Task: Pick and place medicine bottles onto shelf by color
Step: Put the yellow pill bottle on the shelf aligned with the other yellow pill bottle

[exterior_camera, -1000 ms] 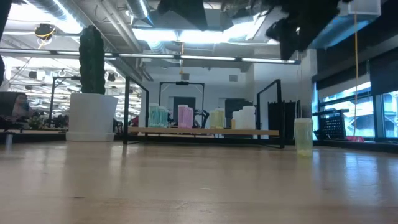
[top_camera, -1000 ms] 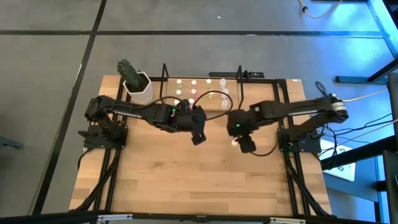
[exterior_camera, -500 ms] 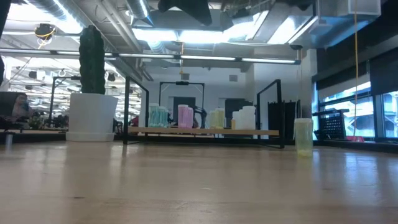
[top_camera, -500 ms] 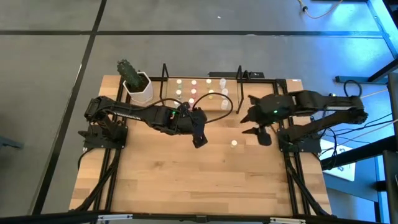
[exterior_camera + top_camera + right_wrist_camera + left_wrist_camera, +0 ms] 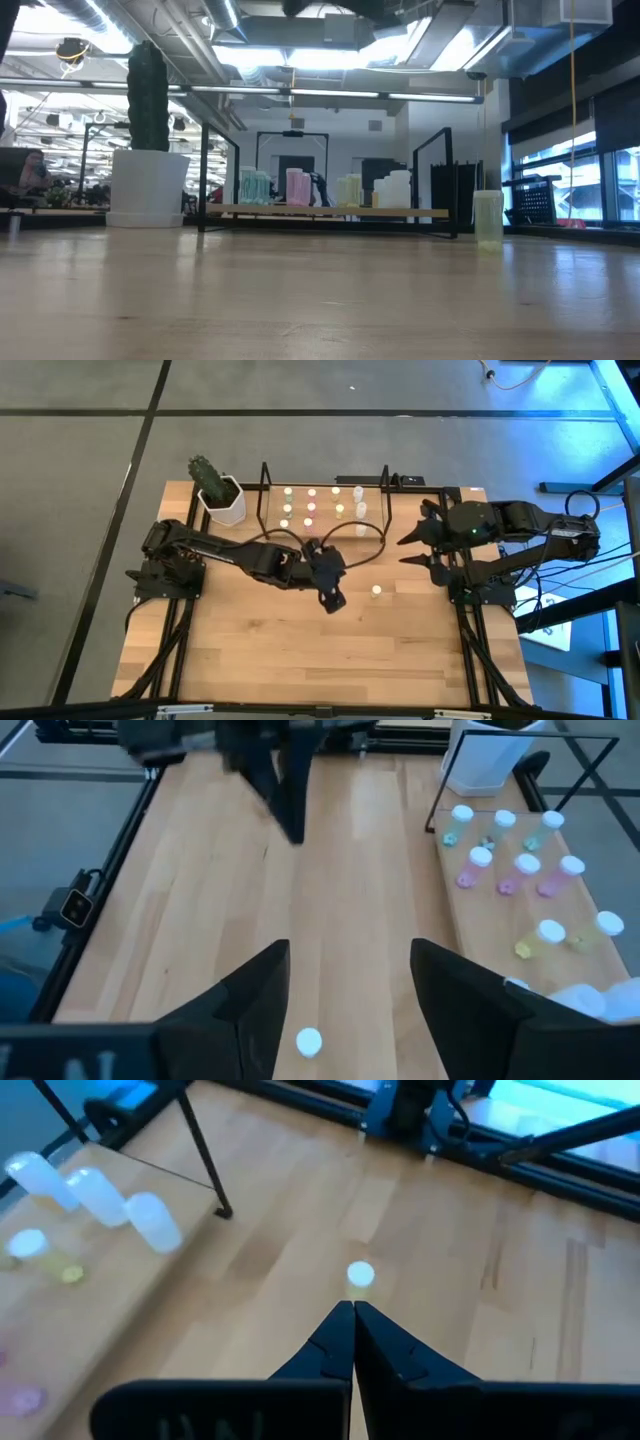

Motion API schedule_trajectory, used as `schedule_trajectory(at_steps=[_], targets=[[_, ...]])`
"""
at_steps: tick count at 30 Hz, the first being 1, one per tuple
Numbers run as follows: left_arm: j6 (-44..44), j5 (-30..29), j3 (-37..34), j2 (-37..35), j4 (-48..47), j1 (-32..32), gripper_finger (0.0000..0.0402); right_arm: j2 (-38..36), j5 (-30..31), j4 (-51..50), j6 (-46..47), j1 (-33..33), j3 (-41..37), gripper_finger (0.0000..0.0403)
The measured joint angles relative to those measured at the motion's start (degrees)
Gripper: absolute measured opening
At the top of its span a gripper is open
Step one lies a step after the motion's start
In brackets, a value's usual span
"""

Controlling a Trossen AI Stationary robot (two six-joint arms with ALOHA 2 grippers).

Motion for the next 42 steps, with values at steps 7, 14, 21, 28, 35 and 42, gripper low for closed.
schedule_trajectory(at_steps=[7,14,21,28,35,42], targets=[[-1.81,0.15,0.00,4.15,2.69,-0.68,0.0000,0.14,0.02,-0.04,0.00,0.01,-0.01,0.0210],[-6.73,-0.83,0.00,6.21,6.00,-1.18,0.0000,0.16,0.02,-0.05,0.01,0.01,-0.01,0.0210],[-5.67,-0.87,0.00,8.31,6.66,-1.16,0.0000,0.17,0.02,-0.05,-0.04,0.01,0.00,0.0210],[-1.68,-0.11,0.00,8.47,6.78,-1.16,0.0000,0.17,0.02,-0.05,-0.11,0.01,0.00,0.0210],[-0.53,-0.04,0.00,8.47,6.80,-1.16,0.0000,0.20,-0.06,-1.92,-0.36,0.01,-0.02,0.0210],[0.44,0.02,0.00,8.47,6.83,-1.16,0.0000,0.20,-0.42,-2.39,-0.08,0.01,-0.02,0.0210]])
